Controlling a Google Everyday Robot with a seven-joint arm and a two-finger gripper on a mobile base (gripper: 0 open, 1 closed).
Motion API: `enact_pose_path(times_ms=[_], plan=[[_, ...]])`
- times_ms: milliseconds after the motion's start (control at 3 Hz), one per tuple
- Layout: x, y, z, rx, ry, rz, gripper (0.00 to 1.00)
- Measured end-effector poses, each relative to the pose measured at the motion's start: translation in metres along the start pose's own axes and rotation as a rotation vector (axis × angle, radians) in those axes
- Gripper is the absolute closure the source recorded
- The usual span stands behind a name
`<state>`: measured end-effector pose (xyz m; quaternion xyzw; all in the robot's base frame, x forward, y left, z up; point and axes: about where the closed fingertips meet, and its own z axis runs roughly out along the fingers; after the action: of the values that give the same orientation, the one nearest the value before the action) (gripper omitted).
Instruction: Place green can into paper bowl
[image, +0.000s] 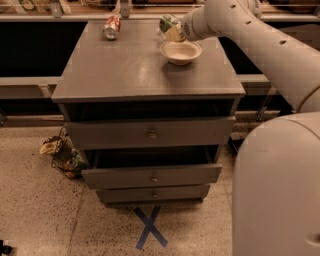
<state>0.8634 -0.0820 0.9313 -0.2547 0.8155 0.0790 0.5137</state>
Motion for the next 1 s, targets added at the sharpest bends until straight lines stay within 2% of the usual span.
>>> enact_pose_path(times_ms=[333,1000], plan=[[0.020,-0.009,-0.029,0.039,0.025,0.042,0.82],[0.042,-0.006,-0.046,0.045,0.059,0.083,0.36]])
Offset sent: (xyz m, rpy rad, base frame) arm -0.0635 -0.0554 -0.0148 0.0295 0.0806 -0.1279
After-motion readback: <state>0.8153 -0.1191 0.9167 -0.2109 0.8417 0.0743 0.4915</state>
